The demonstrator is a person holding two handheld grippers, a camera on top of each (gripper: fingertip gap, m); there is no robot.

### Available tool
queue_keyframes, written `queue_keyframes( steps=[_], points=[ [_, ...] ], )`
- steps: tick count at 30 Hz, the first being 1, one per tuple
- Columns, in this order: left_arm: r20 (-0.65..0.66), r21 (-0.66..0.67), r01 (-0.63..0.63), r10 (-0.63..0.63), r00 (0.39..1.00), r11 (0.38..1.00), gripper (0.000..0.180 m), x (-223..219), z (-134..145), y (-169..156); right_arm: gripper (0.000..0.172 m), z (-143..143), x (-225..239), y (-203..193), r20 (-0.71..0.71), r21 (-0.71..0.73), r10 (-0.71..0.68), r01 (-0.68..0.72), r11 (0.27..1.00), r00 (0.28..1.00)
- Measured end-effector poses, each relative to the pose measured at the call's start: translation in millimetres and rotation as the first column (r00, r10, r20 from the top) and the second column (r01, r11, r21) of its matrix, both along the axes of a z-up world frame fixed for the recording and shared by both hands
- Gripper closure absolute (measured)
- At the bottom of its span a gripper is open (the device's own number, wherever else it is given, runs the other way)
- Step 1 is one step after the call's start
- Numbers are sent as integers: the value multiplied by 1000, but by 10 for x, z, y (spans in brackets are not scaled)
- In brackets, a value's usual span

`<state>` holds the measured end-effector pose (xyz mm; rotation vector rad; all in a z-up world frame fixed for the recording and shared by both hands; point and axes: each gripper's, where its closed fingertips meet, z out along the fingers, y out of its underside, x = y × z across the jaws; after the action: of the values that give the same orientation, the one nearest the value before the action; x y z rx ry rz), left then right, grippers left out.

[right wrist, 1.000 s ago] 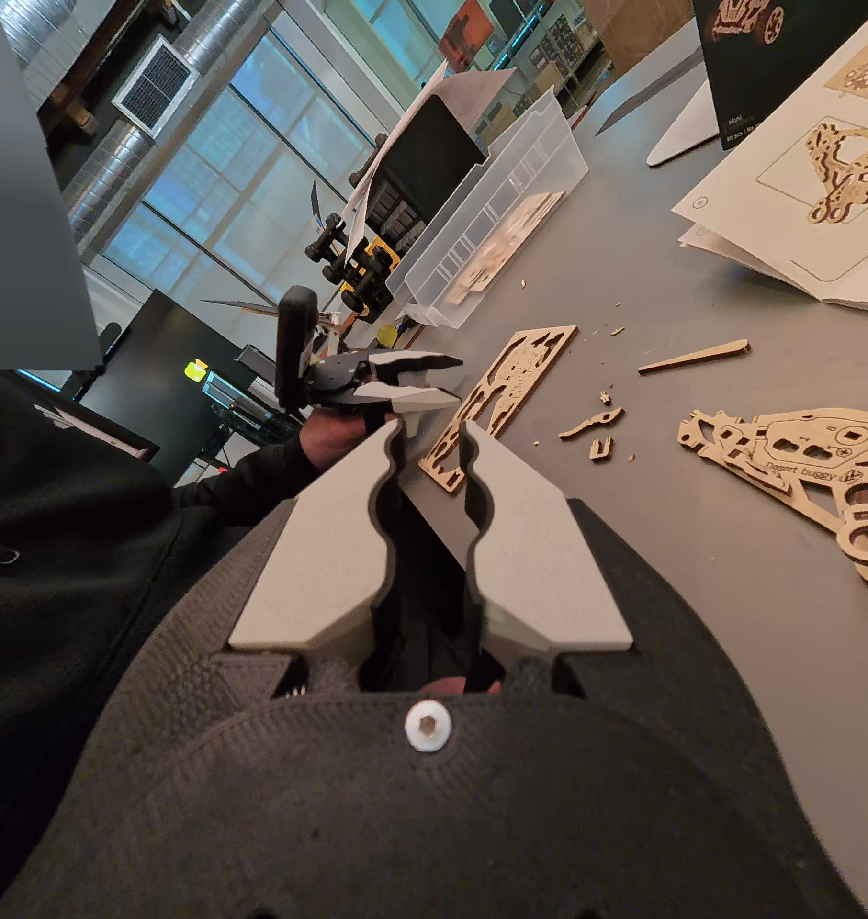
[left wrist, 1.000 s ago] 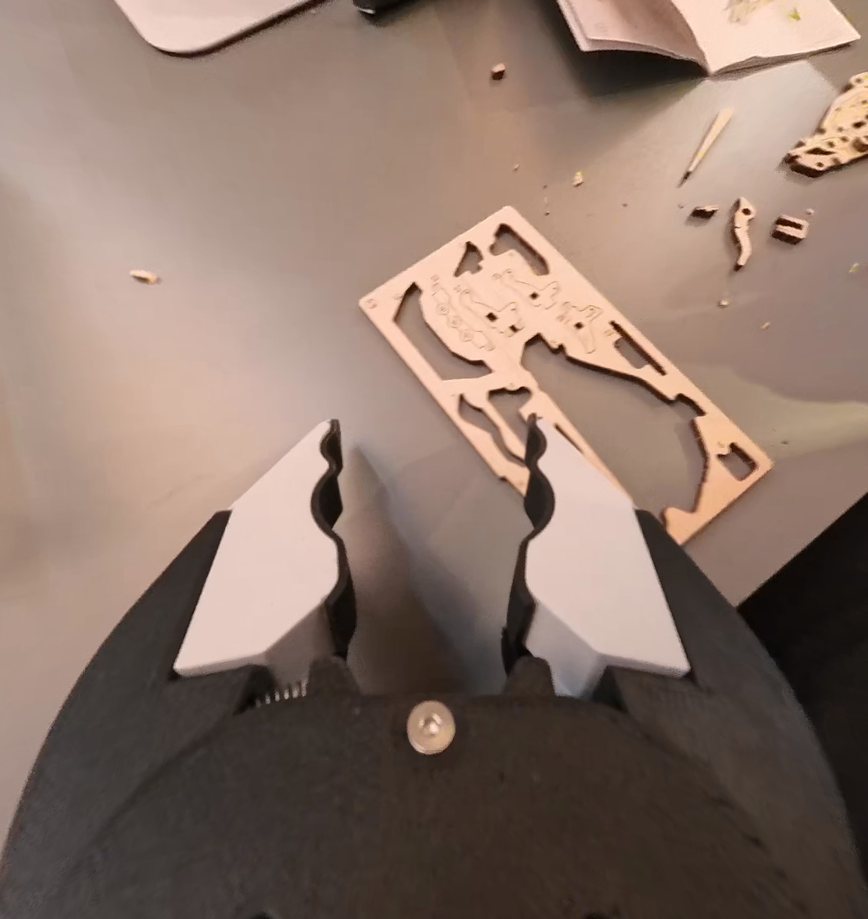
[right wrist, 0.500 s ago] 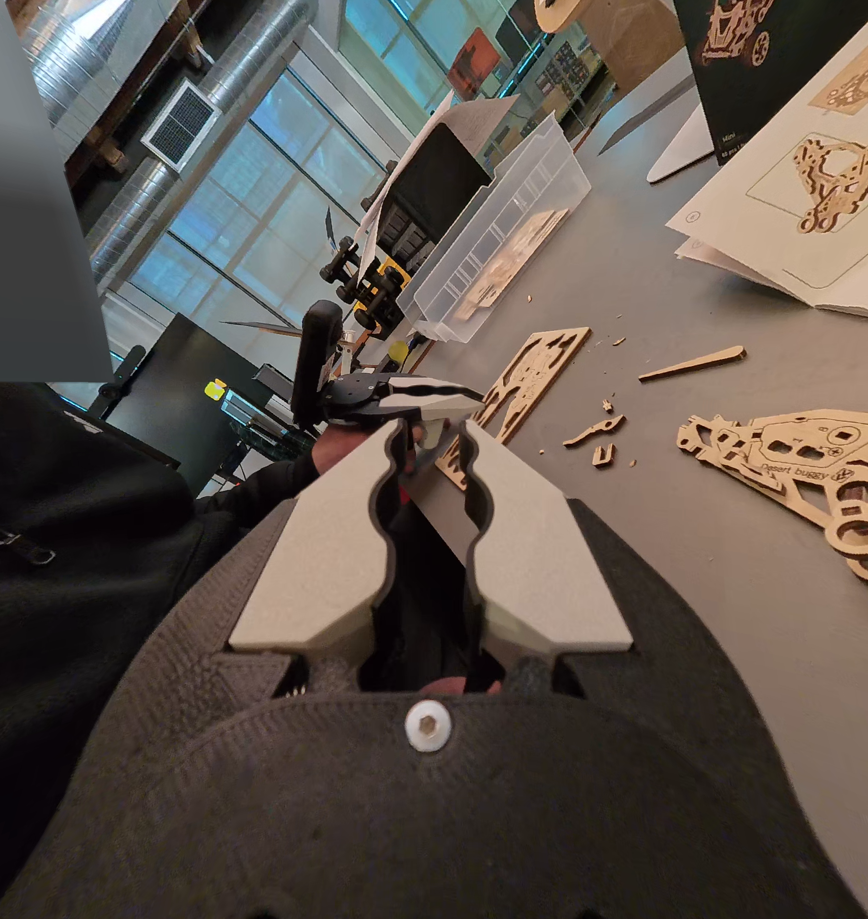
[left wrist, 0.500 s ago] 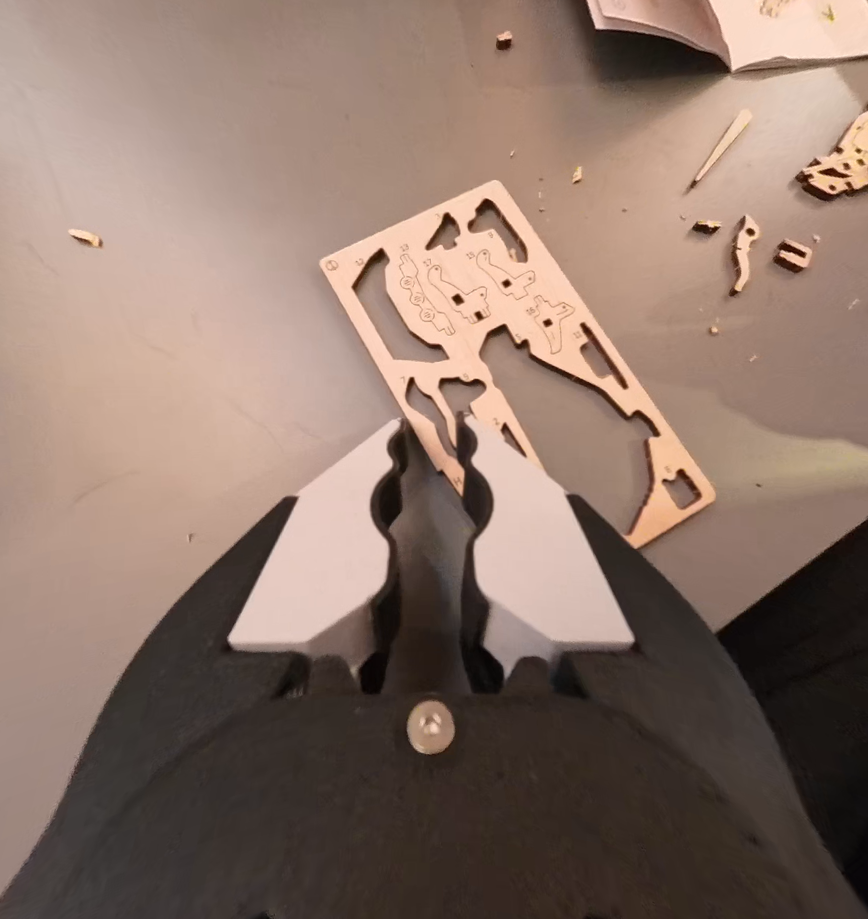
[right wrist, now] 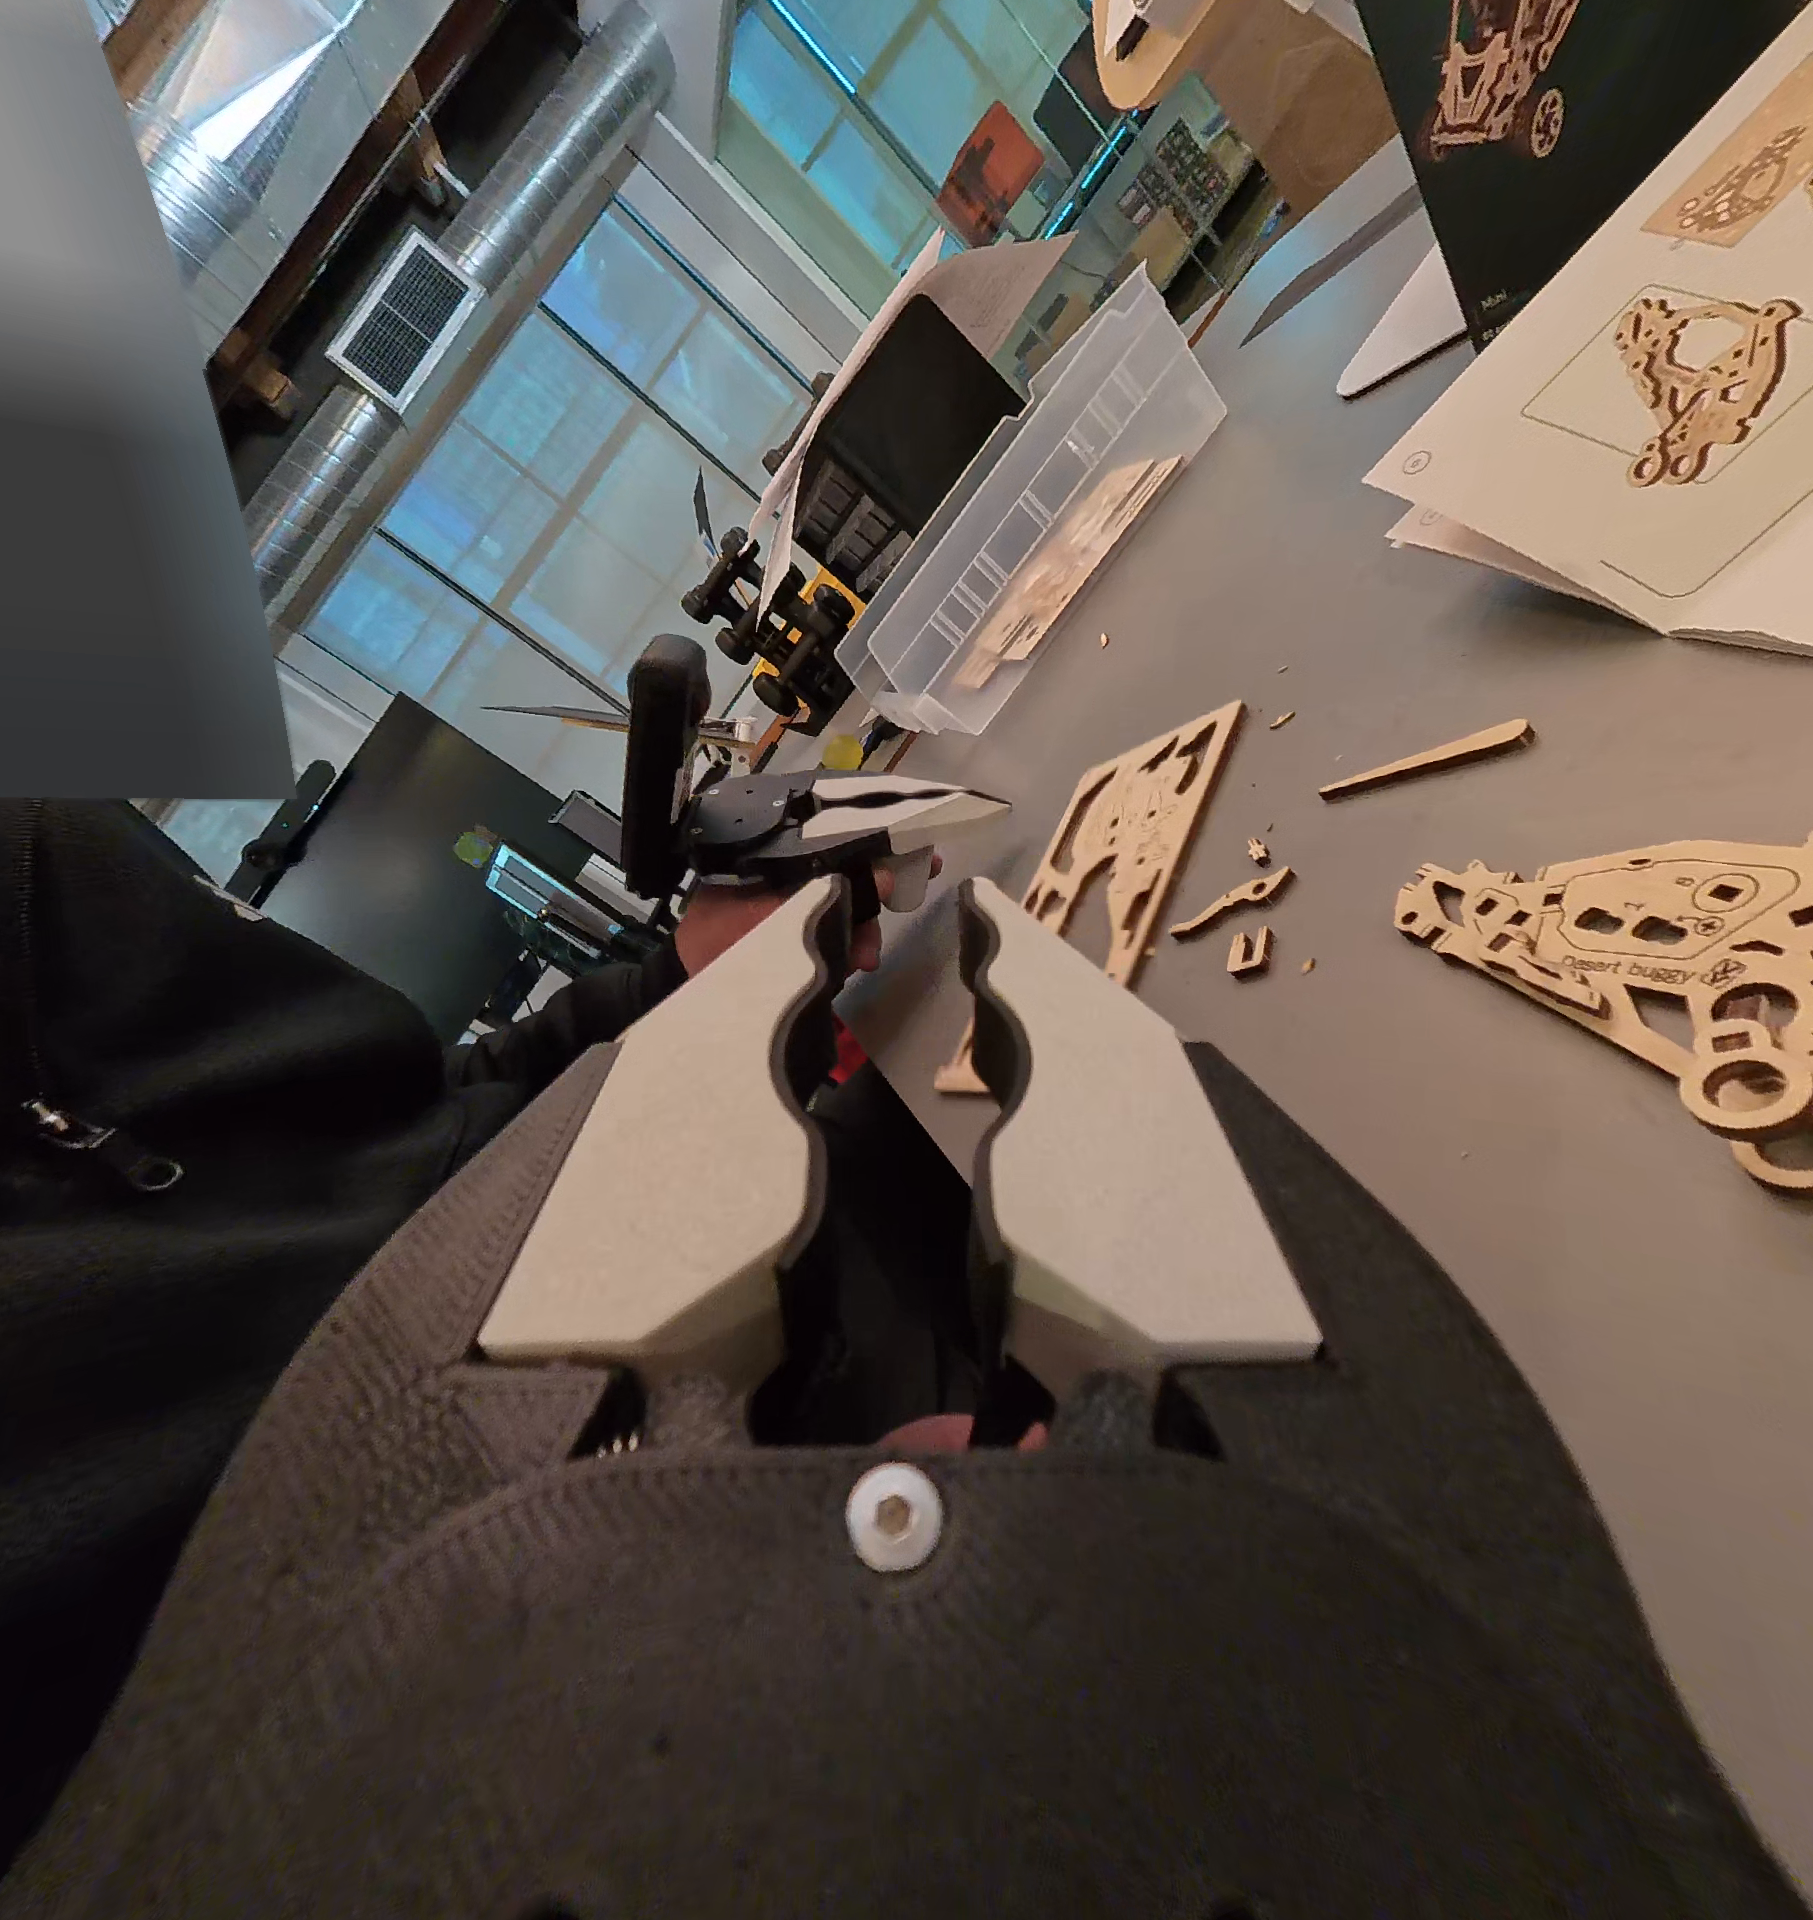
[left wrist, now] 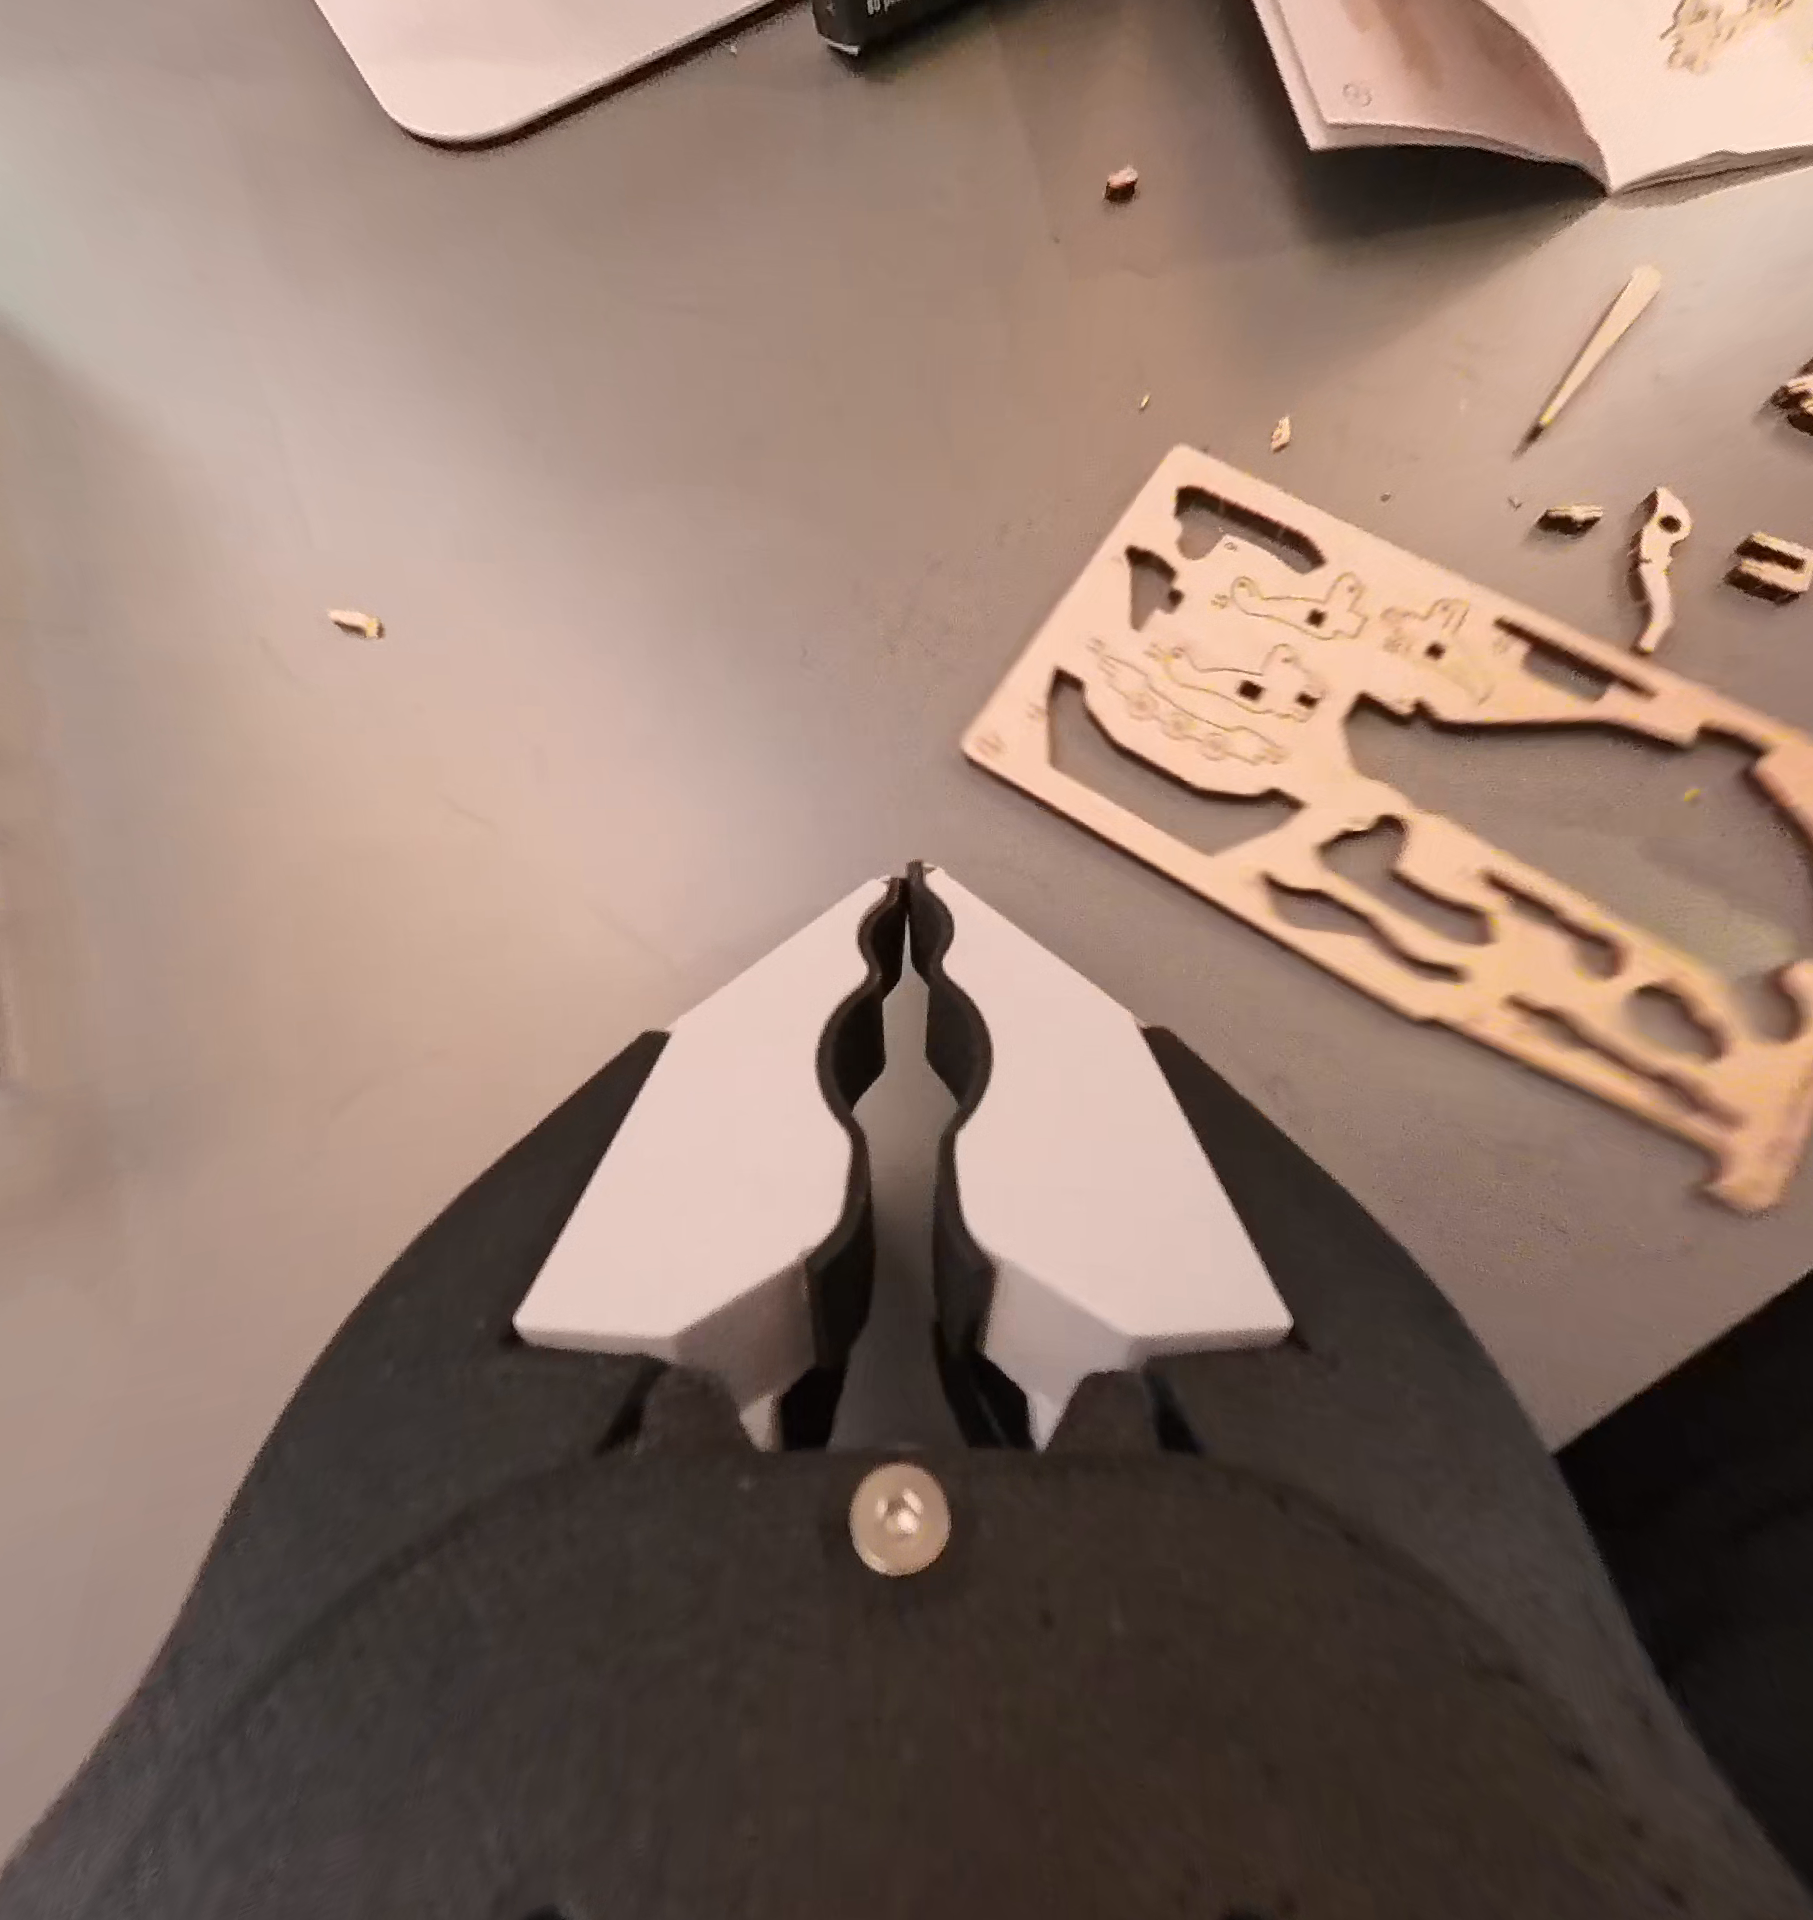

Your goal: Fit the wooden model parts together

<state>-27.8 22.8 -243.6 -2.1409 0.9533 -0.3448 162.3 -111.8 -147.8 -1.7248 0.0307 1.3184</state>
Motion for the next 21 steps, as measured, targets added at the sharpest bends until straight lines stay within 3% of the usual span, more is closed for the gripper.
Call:
queue_keyframes(
  steps=[4,10,13,17,21],
  points=[
    [35,-23,15,-14,999,1000,180,73,8,-44,153,-20,5,2,6,-5,0,0,1000,1000],
    [37,-44,36,-34,999,998,152,124,3,-59,153,-77,-21,-3,55,-12,11,-10,1000,998],
    [28,-49,75,-74,997,996,147,179,-12,-68,151,-183,-125,-35,146,-32,56,-52,998,988],
    [-11,-49,120,-121,993,992,147,234,-90,-63,150,-425,-380,-96,324,-72,151,-135,988,934],
    [37,-104,170,-167,985,980,147,343,-109,-76,152,-743,-665,-168,504,-140,260,-219,966,824]
  ],
)
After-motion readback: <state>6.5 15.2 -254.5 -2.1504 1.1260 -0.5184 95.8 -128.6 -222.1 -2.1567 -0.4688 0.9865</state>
